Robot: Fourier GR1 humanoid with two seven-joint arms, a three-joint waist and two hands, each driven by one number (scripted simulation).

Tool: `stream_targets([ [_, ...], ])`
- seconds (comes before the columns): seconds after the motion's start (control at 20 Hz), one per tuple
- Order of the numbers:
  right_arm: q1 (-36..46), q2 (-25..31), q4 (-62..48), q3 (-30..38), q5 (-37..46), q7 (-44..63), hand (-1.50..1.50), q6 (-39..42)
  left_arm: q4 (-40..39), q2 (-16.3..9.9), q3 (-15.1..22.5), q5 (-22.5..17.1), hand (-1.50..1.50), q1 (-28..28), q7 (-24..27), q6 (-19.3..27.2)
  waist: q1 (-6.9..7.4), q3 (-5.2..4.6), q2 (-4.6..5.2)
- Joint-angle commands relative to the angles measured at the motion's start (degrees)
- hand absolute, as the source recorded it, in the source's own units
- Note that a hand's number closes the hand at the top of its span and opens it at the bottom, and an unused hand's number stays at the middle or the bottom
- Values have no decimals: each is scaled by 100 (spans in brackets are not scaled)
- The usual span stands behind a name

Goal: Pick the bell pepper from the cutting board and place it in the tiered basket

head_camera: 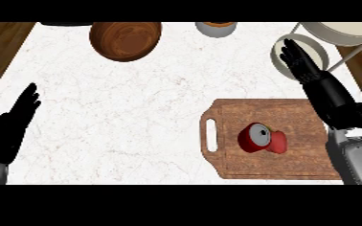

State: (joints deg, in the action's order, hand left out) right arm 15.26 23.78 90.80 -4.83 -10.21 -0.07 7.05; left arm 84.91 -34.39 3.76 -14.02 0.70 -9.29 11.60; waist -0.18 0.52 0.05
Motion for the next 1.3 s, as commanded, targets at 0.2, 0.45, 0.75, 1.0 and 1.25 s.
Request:
stream_targets([
  [0.2,-613,299,819,1448,768,-772,150,-1607,-10,913,343,186,0,383,251,552,-342,-61,-89],
  [0.45,-1197,-850,307,2903,411,-366,-150,-3610,12,1321,524,116,0,723,413,653,-579,-32,-110],
  [0.75,-3214,-2018,2014,2798,9,-2033,-150,-3118,25,1705,934,497,0,633,621,774,-159,-49,-39],
  [1.0,-4461,-1313,2868,1775,1160,-164,-150,-2606,-565,1915,925,621,0,383,948,841,-166,-84,1],
  [1.25,-5381,-732,3676,1182,2559,912,-150,-2362,-372,1989,1112,742,0,469,892,896,-12,-96,34],
])
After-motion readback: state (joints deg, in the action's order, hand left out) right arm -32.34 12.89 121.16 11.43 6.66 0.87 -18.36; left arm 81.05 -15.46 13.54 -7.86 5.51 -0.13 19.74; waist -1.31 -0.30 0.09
